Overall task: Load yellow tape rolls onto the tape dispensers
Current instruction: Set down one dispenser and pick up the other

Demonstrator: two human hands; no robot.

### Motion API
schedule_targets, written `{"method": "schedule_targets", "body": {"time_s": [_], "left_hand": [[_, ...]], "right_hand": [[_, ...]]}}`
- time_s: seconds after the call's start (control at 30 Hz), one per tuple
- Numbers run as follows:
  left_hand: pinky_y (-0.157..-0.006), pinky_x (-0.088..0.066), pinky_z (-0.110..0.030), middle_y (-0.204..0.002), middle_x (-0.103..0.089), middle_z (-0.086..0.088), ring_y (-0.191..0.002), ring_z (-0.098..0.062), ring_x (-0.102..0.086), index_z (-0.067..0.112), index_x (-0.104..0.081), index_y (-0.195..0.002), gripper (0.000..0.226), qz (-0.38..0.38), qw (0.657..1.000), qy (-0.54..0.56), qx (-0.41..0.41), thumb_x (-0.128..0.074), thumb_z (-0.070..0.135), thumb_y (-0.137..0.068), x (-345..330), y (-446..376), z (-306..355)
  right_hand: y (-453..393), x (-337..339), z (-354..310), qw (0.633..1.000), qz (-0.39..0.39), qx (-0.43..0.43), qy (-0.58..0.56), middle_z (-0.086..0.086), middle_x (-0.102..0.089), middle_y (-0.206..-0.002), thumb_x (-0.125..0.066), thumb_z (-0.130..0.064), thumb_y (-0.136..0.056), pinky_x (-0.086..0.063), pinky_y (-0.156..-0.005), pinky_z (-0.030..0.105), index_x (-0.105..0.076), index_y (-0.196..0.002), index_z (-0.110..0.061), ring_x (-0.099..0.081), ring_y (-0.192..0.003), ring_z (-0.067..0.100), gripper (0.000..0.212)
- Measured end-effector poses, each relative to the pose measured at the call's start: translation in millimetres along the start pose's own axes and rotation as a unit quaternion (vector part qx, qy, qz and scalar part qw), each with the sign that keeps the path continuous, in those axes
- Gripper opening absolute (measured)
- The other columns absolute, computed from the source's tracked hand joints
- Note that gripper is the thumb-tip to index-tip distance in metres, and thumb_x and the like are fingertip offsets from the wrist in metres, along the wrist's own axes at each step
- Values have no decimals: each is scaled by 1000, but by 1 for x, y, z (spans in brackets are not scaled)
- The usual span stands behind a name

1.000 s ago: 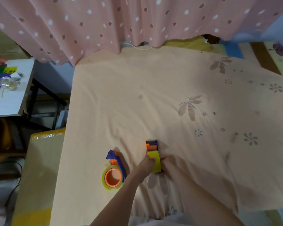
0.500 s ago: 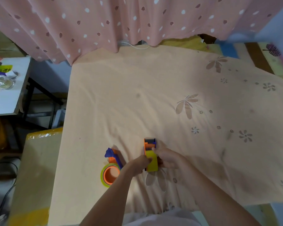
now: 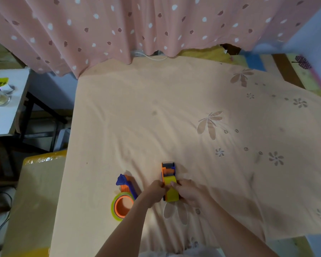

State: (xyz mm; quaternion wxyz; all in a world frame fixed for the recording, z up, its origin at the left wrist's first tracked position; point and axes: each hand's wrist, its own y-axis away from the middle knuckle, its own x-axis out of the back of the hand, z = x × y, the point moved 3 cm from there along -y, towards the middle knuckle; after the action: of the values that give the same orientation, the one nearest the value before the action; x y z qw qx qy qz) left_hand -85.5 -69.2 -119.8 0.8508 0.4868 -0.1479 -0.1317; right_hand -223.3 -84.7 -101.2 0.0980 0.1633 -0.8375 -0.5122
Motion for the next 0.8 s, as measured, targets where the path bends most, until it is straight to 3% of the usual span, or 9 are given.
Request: {"method": "schedule_targets", "body": {"time_s": [0.03, 0.1, 0.17, 0.23, 0.3, 0.4, 0.57, 0.7, 0.8], "left_hand": [[-69, -37, -36, -70, -45, -4, -69, -22, -42, 15, -52, -74, 33, 3, 1000, -3, 3, -56, 38, -98, -1, -2, -1], [-69, -40, -35, -72, -48, -4, -73, -24, -45, 16, -52, -76, 32, 5, 1000, -9, 10, -56, 40, -98, 0, 0, 1], [-69, -41, -34, -75, -51, -6, -76, -24, -48, 15, -52, -78, 32, 15, 1000, -13, 14, -56, 41, -97, 3, 1, 4], [-67, -42, -33, -78, -54, -7, -76, -24, -51, 13, -52, -81, 33, 36, 999, -37, 9, -59, 42, -95, 7, 3, 3], [-67, -42, -33, -82, -57, -9, -78, -24, -53, 10, -53, -84, 37, 47, 996, -69, 9, -62, 44, -93, 12, 2, 6], [-66, -44, -33, -71, -59, -13, -74, -27, -59, 4, -58, -72, 41, 107, 994, -7, -21, -66, 38, -94, 38, 43, -13], [-61, -42, -27, -68, -67, -3, -76, -30, -62, 15, -61, -67, 24, 302, 953, 15, -23, -61, 28, -86, 75, 58, -10], [-72, -47, -33, -97, -72, -14, -97, -36, -67, 8, -64, -94, 32, 393, 915, 81, 32, -61, 39, -84, 111, 86, -49], [-83, -56, -41, -113, -68, -22, -105, -40, -66, -2, -57, -115, 43, 358, 922, 118, 89, -60, 30, -87, 127, 91, -82]], "right_hand": [[-1, 1, 1, 1000, -2, -4, -11, 9, -70, -111, -46, -24, -106, -59, -83, 32, -55, -136, -4, -70, -97, 23, 37], [-1, 0, -2, 1000, 13, -2, 19, 14, -66, -125, -46, -26, -106, -55, -96, 39, -56, -136, -6, -66, -112, 29, 38], [-2, 2, -10, 988, 42, -1, 148, 15, -60, -137, -45, -34, -105, -44, -110, 45, -58, -136, -10, -56, -128, 34, 41], [-3, 0, -16, 963, 79, -11, 256, 13, -57, -141, -44, -37, -104, -37, -114, 39, -58, -136, -16, -49, -134, 34, 42], [-9, -4, -21, 965, 89, -17, 247, 13, -61, -136, -50, -29, -99, -39, -110, 33, -62, -131, -18, -54, -129, 33, 36], [25, -47, -28, 970, 116, 31, 212, 15, -63, -131, -61, -22, -88, -43, -111, 42, -62, -129, -17, -56, -126, 34, 41], [40, -40, -54, 893, 370, 163, 198, 16, -54, -123, -58, -12, -84, -48, -96, 41, -51, -127, -11, -57, -115, 37, 43], [29, -77, -58, 922, 289, 182, 183, 19, -66, -114, -55, -5, -88, -46, -92, 33, -59, -115, -3, -61, -112, 35, 27], [16, -112, -49, 940, 187, 127, 257, 16, -65, -126, -59, -22, -91, -47, -92, 30, -60, -122, -3, -60, -119, 32, 36]]}}
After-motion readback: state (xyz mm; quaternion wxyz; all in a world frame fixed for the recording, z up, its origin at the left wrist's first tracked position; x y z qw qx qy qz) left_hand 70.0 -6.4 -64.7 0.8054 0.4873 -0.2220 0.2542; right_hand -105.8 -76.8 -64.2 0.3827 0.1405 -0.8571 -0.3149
